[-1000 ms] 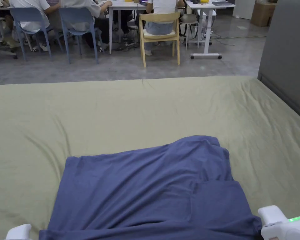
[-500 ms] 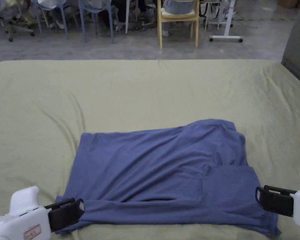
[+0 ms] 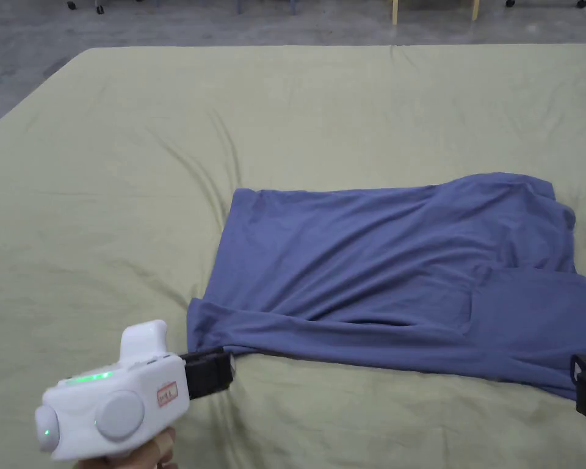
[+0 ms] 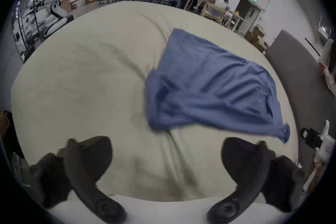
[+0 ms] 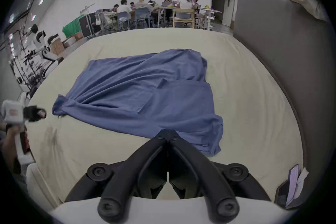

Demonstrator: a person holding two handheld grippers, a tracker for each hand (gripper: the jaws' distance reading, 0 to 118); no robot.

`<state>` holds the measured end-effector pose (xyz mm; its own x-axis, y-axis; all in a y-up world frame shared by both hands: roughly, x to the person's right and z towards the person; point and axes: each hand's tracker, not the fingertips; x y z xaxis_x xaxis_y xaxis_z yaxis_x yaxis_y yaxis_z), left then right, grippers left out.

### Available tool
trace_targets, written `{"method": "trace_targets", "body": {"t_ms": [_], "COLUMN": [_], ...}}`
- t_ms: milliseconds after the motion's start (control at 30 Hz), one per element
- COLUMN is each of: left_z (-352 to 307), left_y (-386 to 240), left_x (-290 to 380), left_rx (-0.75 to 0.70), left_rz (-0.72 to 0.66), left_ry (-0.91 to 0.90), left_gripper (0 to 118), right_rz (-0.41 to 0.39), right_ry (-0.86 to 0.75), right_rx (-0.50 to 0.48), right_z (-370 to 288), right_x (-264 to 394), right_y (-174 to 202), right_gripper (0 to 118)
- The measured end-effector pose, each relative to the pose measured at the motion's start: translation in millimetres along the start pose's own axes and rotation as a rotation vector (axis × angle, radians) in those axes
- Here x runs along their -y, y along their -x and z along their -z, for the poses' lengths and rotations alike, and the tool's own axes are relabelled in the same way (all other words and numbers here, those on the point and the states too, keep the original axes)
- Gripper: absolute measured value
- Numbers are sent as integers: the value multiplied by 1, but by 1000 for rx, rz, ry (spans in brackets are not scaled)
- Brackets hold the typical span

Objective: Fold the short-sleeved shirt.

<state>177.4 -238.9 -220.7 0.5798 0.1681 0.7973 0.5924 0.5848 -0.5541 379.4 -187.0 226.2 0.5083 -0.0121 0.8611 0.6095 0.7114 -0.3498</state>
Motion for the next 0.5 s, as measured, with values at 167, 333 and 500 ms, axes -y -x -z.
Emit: {"method": "trace_targets", "body": {"t_ms": [167, 333, 500], "left_z": [44, 94, 60], "left_y": [-7, -2, -17], "left_x": [-40, -37, -32], "left_rx": [-100, -159, -84], "left_rz": [66, 166, 114], "left_ry": [5, 72, -6], "left_gripper": [118, 38, 4], "right_rz": [30, 51, 81], "right_ry": [18, 58, 98], "right_rx": [-10, 18, 37], "right_z": [5, 21, 41], "right_x": [0, 3, 5], "right_y": [-7, -27, -62], "right_gripper": [3, 3, 3]}}
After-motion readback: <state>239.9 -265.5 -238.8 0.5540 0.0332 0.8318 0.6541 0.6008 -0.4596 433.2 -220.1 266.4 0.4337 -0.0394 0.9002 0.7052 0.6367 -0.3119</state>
